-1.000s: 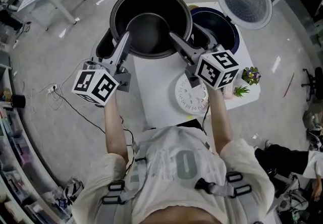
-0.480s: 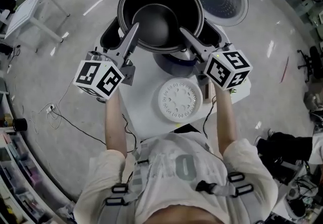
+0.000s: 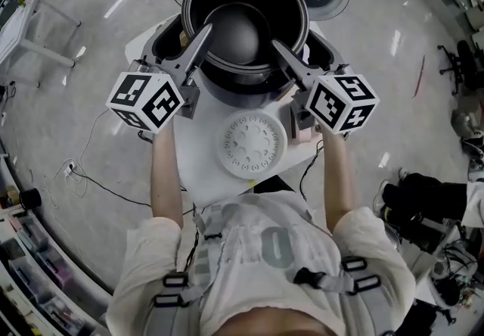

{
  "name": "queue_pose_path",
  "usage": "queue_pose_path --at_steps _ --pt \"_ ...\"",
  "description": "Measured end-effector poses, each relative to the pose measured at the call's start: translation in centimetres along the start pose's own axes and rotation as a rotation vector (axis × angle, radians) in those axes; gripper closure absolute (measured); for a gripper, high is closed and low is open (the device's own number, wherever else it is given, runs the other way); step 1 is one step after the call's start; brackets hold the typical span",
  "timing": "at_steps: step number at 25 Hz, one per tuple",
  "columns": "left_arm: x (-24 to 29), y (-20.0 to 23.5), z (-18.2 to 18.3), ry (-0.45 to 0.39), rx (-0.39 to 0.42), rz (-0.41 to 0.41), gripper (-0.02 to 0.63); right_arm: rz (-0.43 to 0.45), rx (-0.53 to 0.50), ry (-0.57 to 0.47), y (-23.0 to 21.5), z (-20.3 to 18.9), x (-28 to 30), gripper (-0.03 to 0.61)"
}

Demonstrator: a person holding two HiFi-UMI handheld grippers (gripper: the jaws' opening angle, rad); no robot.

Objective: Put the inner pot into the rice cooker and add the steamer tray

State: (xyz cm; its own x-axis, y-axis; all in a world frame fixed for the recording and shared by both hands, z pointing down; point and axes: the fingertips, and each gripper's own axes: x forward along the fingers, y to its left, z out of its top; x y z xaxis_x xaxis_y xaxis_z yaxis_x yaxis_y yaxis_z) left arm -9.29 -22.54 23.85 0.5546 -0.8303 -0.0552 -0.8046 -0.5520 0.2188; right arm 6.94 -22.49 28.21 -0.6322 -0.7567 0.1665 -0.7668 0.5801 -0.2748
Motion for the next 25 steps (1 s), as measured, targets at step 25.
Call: queue_pose_path --at_steps 25 --pt "1.8 2.7 -10.7 0.281 0.046 0.078 0.365 -0.111 0.047 0.253 -3.4 -8.7 0.6 0.258"
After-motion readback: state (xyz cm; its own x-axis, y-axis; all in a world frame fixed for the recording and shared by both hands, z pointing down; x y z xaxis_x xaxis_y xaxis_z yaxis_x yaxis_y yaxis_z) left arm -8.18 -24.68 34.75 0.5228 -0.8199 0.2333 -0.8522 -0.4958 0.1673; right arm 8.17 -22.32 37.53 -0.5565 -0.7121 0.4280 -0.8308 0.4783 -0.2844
